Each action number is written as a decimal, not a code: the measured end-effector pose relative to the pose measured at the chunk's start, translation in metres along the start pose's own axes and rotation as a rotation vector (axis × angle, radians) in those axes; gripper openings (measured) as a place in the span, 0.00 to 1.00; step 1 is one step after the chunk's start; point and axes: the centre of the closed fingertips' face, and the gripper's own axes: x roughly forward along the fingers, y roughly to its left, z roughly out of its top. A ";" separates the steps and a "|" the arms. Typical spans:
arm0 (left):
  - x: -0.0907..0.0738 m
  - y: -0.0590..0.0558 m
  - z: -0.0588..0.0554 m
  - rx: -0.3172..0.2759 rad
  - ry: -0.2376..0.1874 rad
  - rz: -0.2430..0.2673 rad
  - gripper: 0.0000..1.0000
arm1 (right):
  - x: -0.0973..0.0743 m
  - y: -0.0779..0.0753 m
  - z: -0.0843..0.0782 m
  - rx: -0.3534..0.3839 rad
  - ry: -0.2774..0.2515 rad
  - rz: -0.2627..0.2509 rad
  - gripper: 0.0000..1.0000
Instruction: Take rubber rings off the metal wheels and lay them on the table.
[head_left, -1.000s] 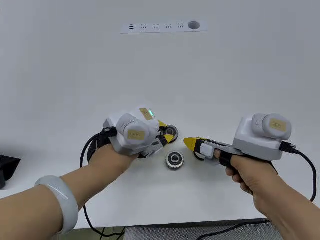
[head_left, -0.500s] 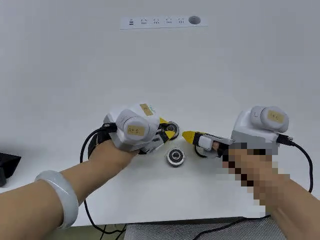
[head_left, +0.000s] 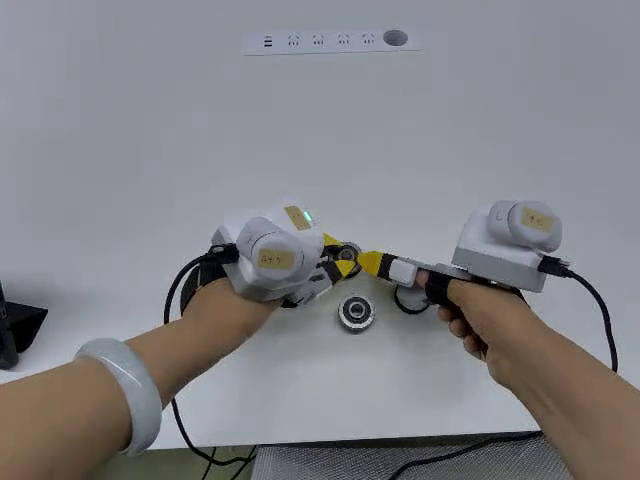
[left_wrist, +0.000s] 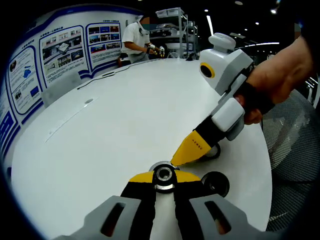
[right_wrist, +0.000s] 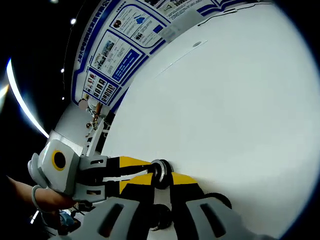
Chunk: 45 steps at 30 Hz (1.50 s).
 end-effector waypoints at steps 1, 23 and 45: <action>0.000 0.000 0.000 0.000 0.000 0.000 0.13 | 0.001 0.000 0.000 0.002 0.001 0.000 0.13; 0.001 0.000 0.000 -0.005 -0.004 0.001 0.13 | 0.003 0.003 0.000 0.003 0.017 0.018 0.13; 0.001 0.000 0.000 -0.009 -0.004 0.002 0.13 | 0.009 0.004 0.000 0.010 0.014 0.031 0.17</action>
